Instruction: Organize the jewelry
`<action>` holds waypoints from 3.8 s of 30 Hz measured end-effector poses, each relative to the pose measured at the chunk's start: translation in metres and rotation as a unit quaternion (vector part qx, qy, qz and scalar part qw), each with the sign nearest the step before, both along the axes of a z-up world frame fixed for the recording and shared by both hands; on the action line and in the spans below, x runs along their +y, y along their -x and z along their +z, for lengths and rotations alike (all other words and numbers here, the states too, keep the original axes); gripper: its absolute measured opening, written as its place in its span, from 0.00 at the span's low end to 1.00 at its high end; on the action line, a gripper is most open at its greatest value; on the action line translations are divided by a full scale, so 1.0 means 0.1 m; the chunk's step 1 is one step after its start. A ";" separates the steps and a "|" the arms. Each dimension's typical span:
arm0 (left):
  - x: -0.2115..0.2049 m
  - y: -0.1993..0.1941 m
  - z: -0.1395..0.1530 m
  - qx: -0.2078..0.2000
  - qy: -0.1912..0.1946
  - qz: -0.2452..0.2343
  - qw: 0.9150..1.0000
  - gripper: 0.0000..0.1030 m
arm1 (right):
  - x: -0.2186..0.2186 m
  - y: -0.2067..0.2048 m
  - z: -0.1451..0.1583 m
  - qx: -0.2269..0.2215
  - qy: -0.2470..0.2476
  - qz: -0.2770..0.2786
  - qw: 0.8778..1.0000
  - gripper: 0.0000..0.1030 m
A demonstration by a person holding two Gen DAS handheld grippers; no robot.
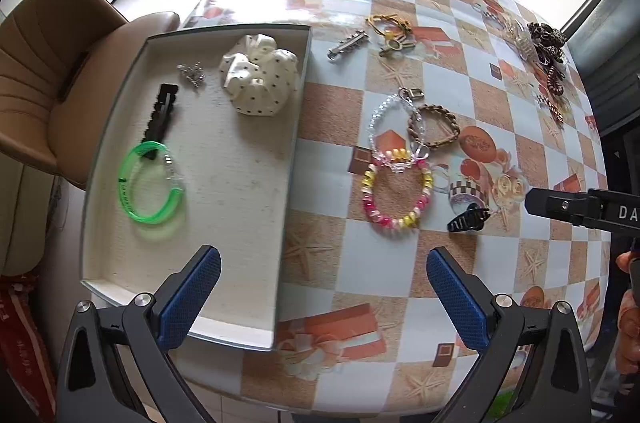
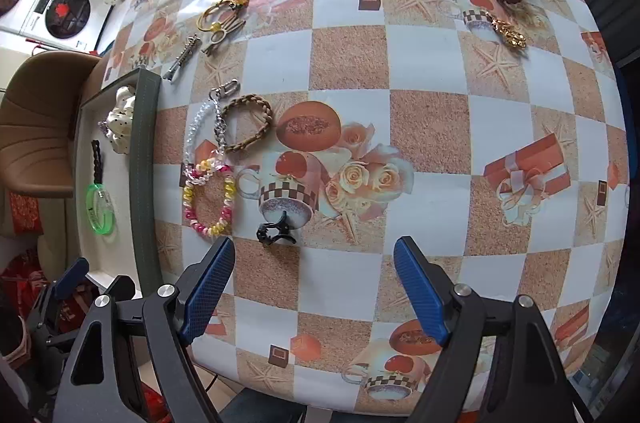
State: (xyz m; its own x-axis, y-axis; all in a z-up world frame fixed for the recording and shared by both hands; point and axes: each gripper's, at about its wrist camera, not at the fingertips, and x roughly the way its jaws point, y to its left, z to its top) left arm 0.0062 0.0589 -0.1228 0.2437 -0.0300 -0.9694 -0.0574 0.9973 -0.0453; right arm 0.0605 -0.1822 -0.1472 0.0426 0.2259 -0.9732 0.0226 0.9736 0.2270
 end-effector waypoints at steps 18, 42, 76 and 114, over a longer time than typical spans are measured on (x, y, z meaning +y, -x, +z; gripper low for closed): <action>-0.38 -0.24 -0.36 0.020 0.008 0.010 1.000 1.00 | 0.13 -0.56 -0.25 -0.002 0.000 0.052 0.999 0.82; -0.57 -0.68 -0.85 0.034 -0.007 0.021 0.999 0.89 | 0.89 -0.93 -0.53 -0.050 0.071 0.192 0.978 0.43; -0.49 -0.33 -0.36 -0.004 0.050 -0.028 0.998 0.02 | 0.37 -0.67 -0.19 -0.067 0.043 0.127 0.989 0.06; -0.79 -1.16 -0.55 -0.028 -0.037 -0.088 0.995 1.00 | -0.24 -0.36 0.09 -0.066 0.011 0.049 0.997 0.06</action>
State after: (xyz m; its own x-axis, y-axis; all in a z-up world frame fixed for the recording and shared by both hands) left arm 0.1223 -0.0203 -0.1774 0.2946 -0.0063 -0.9556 0.1194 0.9924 0.0303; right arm 0.0963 -0.2059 -0.1387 0.1499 0.2132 -0.9654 -0.1017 0.9746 0.1994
